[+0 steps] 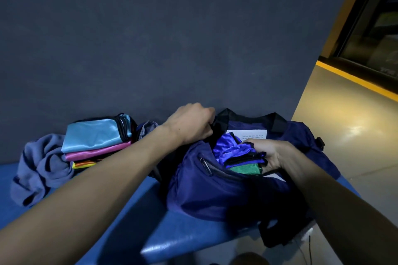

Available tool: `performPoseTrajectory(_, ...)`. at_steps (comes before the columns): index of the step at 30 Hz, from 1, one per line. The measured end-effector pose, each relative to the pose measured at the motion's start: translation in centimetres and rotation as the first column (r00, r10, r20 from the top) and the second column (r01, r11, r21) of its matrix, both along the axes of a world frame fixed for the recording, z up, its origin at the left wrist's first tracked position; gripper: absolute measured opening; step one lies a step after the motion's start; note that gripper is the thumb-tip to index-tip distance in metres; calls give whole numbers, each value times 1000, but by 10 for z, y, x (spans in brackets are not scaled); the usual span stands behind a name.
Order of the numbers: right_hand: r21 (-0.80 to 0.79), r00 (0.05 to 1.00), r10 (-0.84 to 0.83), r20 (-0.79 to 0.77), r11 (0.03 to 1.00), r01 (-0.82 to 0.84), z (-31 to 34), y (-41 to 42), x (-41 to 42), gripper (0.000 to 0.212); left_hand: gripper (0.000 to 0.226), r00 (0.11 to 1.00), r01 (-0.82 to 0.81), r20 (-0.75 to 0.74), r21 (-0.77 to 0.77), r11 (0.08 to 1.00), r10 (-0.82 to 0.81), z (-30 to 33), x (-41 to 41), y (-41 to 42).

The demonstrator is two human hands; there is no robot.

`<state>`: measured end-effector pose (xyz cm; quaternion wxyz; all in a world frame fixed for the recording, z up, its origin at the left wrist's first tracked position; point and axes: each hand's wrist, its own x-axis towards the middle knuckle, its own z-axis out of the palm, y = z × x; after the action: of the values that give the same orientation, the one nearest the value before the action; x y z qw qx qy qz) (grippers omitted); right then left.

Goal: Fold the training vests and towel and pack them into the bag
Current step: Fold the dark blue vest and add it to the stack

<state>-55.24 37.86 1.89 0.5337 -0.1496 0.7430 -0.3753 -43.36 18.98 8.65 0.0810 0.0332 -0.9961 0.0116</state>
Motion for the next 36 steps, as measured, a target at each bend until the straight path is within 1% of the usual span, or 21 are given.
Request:
performPoseTrajectory(1,64,998,30,-47,998,-27,-3,0,-1,51,20,999,13,-46,27,1000,-12,1,3,-2)
performPoseTrajectory(3,148,988,-47,-144,987,69,-4,3,0,46,17,985,46,-172,92,995,-29,2,11,-8)
performPoseTrajectory(5,183,964,-83,-251,974,131,-3,6,0,26,15,940,79,-340,176,981,-15,0,20,-12)
performPoseTrajectory(6,148,950,-101,-296,978,150,-1,5,3,8,15,908,104,-418,211,972,-7,-1,25,-14)
performPoseTrajectory(7,73,935,-149,-323,981,182,-3,5,2,23,14,879,132,-476,232,964,-6,-2,29,-16)
performPoseTrajectory(9,-95,868,-235,-438,972,215,-5,7,-1,77,13,870,145,-492,249,958,-4,-6,36,-18)
performPoseTrajectory(10,-170,831,-276,-484,961,220,1,8,4,89,12,889,132,-457,256,958,-1,-7,37,-20)
performPoseTrajectory(12,-285,805,-340,-486,932,221,6,9,7,95,8,927,98,-375,247,964,2,-6,39,-24)
performPoseTrajectory(14,-361,804,-372,-465,908,212,13,9,7,94,5,949,45,-314,141,989,2,-2,37,-25)
performPoseTrajectory(15,-381,814,-368,-449,903,198,13,9,5,94,12,950,47,-313,79,996,-20,1,34,-21)
performPoseTrajectory(17,-412,840,-376,-390,888,206,11,6,3,93,29,944,177,-294,77,981,-148,8,24,-3)
performPoseTrajectory(18,-425,847,-388,-364,878,219,11,4,4,88,35,946,248,-233,81,965,-223,10,19,11)
performPoseTrajectory(20,-432,851,-411,-328,866,251,8,0,3,77,39,963,266,53,-16,964,-265,9,9,40)
performPoseTrajectory(22,-445,842,-424,-333,858,256,5,-2,0,98,38,924,189,371,-233,954,-93,4,-1,58)
performPoseTrajectory(23,-439,836,-420,-353,864,248,8,-1,2,98,41,882,160,471,-309,938,4,1,-4,62)
performPoseTrajectory(25,-439,812,-433,-392,864,249,10,3,1,89,46,824,116,554,-370,922,118,-1,-8,66)
performPoseTrajectory(28,-426,784,-460,-417,861,278,5,10,-7,74,34,859,130,511,-257,958,21,4,-8,58)
performPoseTrajectory(30,-394,752,-506,-423,850,350,5,9,-14,57,24,879,163,459,-29,986,-132,8,0,45)
performPoseTrajectory(32,-321,725,-521,-451,852,412,4,5,-22,43,14,891,205,377,169,964,-255,11,12,27)
performPoseTrajectory(34,-209,704,-478,-526,875,437,3,1,-28,35,12,900,200,327,279,939,-289,13,23,13)
performPoseTrajectory(36,-127,738,-422,-527,898,422,5,-4,-31,23,14,918,165,306,287,944,-253,12,29,6)
